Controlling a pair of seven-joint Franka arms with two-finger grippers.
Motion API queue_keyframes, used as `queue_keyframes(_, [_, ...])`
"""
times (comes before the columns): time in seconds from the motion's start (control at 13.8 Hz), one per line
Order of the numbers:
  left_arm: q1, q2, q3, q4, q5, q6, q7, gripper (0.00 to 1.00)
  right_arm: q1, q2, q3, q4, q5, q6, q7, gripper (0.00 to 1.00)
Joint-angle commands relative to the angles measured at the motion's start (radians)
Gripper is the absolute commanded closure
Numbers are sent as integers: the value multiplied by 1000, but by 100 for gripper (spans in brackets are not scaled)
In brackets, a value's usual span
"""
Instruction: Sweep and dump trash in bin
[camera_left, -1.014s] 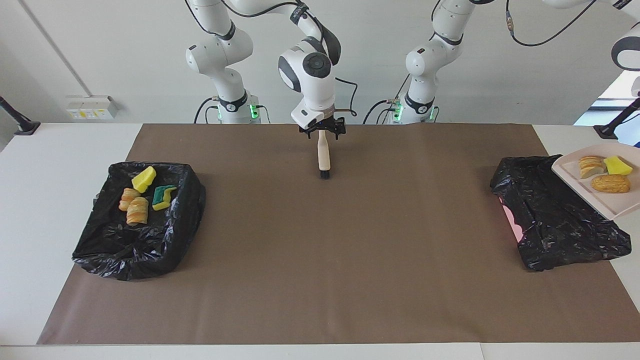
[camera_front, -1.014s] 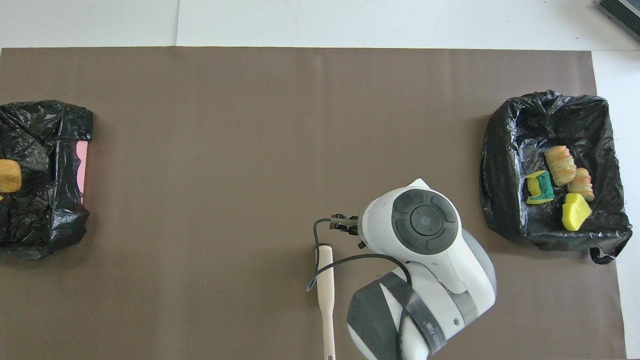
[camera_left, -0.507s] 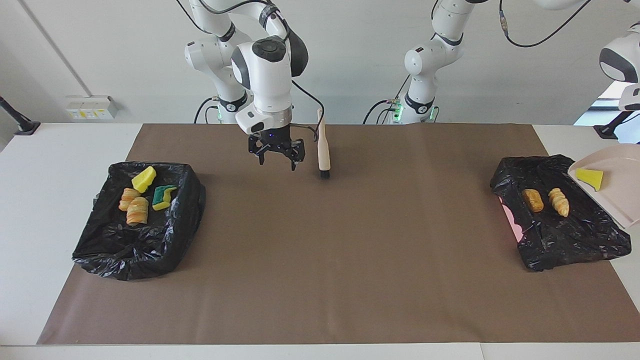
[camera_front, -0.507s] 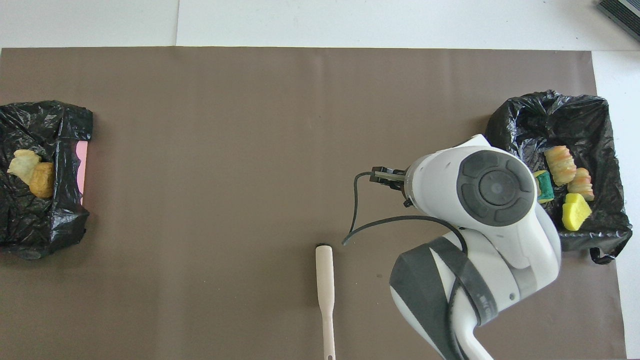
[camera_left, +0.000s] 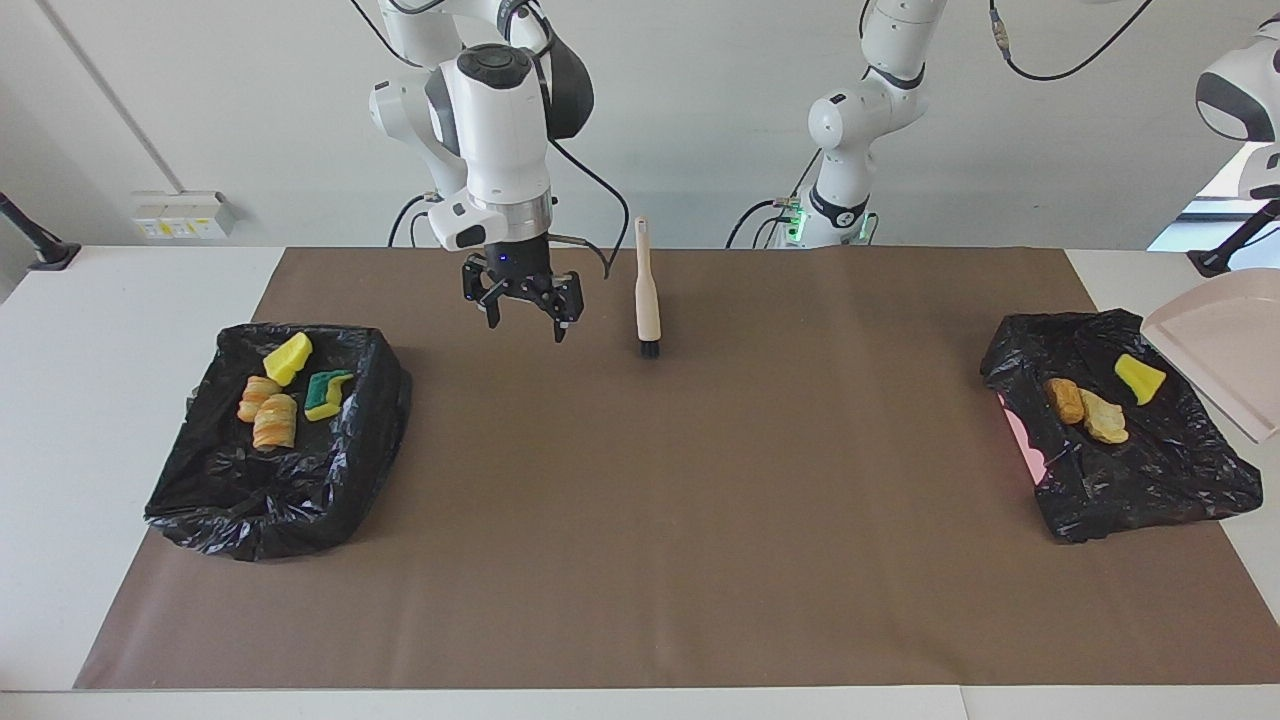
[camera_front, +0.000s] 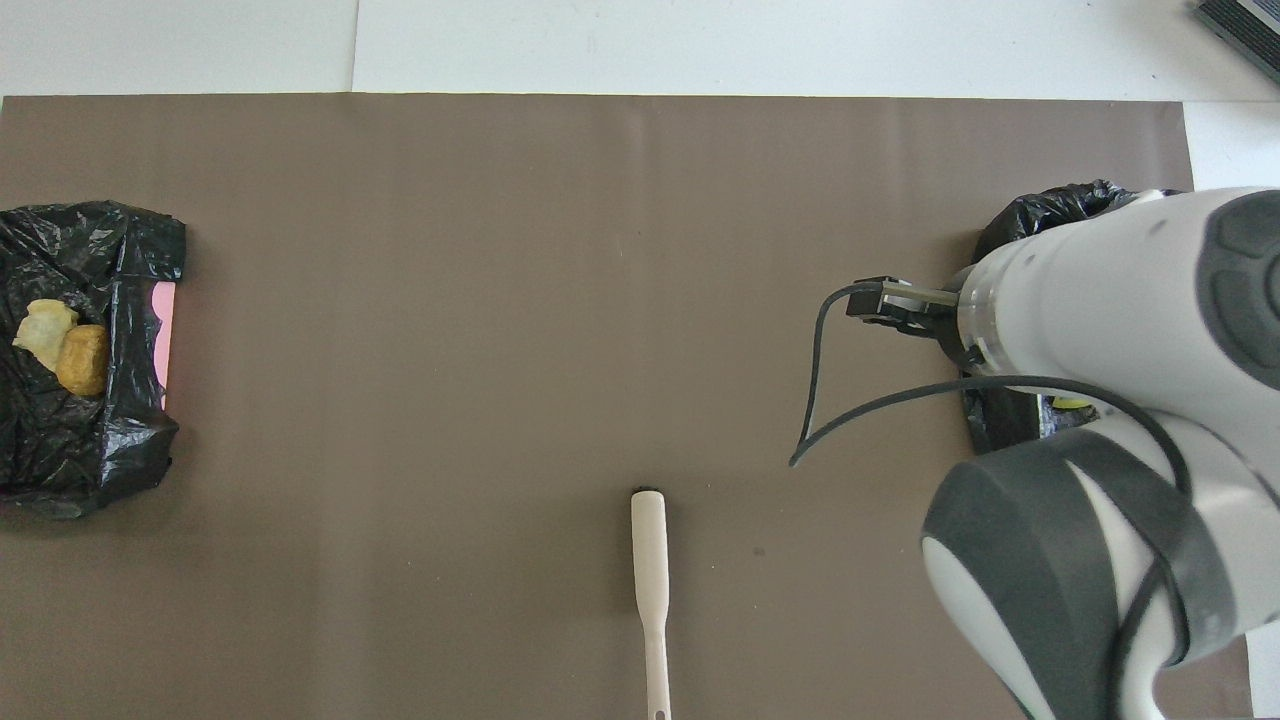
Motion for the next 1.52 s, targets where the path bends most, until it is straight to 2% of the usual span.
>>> queue_keyframes(0.0, [-49,-21,2,-18,-206,-100,-30,100,-41,-21,6,15,1,-31,-37,0])
queue_keyframes(0.14, [-56,-20,0,-18,-327,-135,-33,100,-51,-43,-14,16,1,-50,-39,0])
queue_keyframes(0.29, [-114,-15,-3,-23,-418,-187,-123,100,-51,-69,-44,16,3,-85,-59,0])
queue_keyframes(0.51, [-245,3,-3,-29,-427,-275,-398,100,-51,-104,-109,19,56,-151,-132,0])
queue_keyframes(0.65, [-345,22,-3,-50,-444,-290,-599,100,-51,-113,-164,45,78,-200,-245,0])
queue_keyframes(0.87, [-468,40,-3,-52,-513,-295,-823,100,-51,-118,-233,46,78,-212,-466,0])
queue_keyframes(1.01, [-566,55,-3,-44,-541,-304,-987,100,-51,-109,-250,41,57,-209,-548,0])
queue_keyframes(1.16, [-679,121,-1,-11,-542,-298,-1191,100,-57,-95,-250,47,56,-208,-551,0])
queue_keyframes(1.3, [-773,221,-1,98,-565,-313,-1370,100,-60,-72,-252,67,79,-223,-542,0])
queue_keyframes(1.38, [-822,253,0,127,-611,-328,-1435,100,-73,-51,-252,110,107,-253,-535,0])
queue_keyframes(1.45, [-868,287,2,158,-622,-342,-1533,100,-84,-44,-252,108,153,-251,-516,0])
